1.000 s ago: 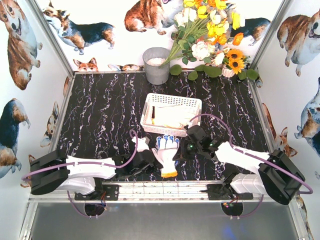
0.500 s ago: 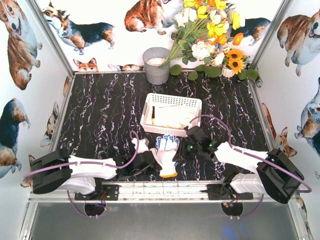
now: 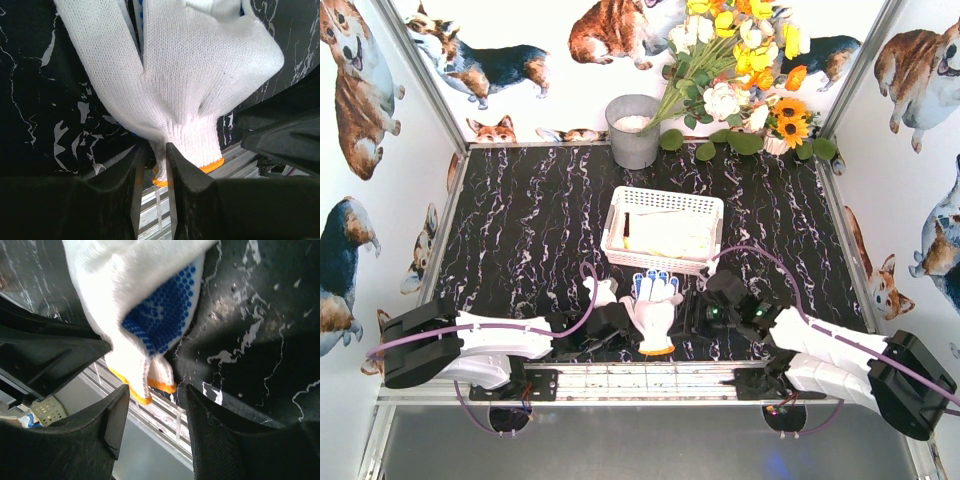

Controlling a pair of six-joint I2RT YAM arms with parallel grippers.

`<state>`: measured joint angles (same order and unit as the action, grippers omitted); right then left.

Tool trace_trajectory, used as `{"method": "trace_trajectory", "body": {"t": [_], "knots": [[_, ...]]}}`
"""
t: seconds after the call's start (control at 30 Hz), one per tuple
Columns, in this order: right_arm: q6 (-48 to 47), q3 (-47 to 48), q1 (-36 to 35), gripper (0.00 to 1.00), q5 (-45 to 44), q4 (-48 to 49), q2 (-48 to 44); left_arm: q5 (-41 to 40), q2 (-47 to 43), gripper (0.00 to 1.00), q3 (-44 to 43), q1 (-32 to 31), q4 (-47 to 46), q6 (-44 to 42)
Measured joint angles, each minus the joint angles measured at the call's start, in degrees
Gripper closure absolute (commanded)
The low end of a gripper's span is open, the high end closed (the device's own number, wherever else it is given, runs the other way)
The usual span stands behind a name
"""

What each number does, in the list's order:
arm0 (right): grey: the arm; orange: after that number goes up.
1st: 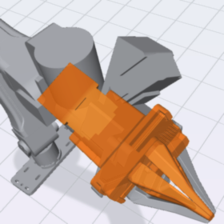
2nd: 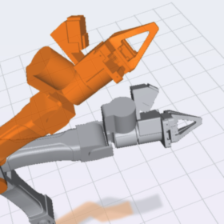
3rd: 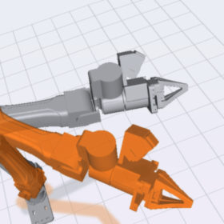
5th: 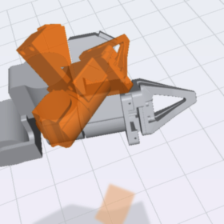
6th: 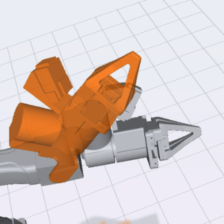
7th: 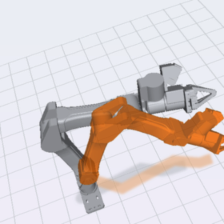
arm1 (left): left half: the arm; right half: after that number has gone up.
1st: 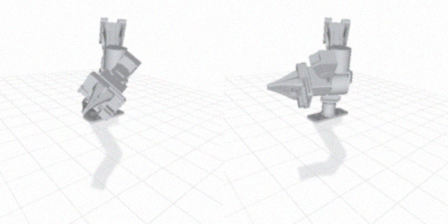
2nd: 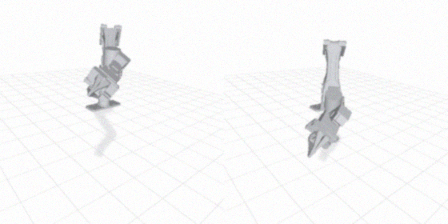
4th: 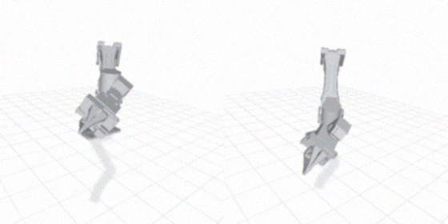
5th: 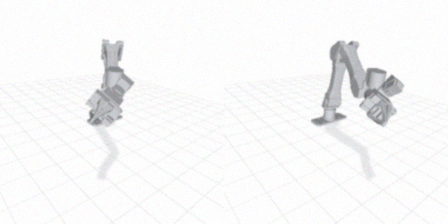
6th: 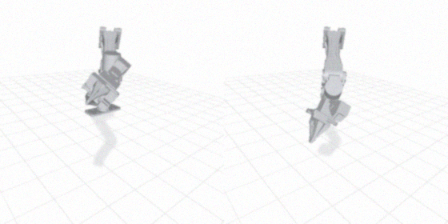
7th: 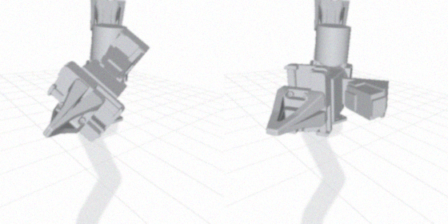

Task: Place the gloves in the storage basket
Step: Pair the glove with the glove.

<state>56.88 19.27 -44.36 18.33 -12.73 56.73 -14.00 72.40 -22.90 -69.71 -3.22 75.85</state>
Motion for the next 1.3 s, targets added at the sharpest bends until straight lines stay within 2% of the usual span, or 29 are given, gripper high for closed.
{"method": "trace_trajectory", "body": {"t": [0.27, 0.4, 0.83, 1.07, 1.17, 1.3], "knots": [[3.4, -1.6, -3.4, 0.64, -0.2, 2.1, -0.2, 0.3, 0.0, 0.86, 0.0, -0.1, 0.0, -0.6], [3.9, -1.6, -4.0, 0.67, -0.4, 2.8, -0.2, 0.4, 0.0, 0.93, 0.0, -0.1, 0.0, -0.9], [4.8, -1.6, -4.5, 0.75, -0.3, 7.1, 5.2, 0.5, 0.0, 0.96, 0.0, -0.5, 0.0, -1.1], [4.9, -1.4, -5.2, 0.87, 0.2, 9.9, 8.6, 0.5, 0.0, 0.98, 0.0, -0.5, 0.0, -1.0], [5.0, -1.2, -5.3, 0.99, 0.6, 10.7, 10.5, 0.5, 0.0, 1.00, 0.0, -0.6, 0.0, -1.1], [5.1, -1.0, -5.4, 1.00, 0.8, 11.3, 10.9, 0.2, 0.0, 1.00, 0.0, -0.6, 0.0, -1.1]]}}
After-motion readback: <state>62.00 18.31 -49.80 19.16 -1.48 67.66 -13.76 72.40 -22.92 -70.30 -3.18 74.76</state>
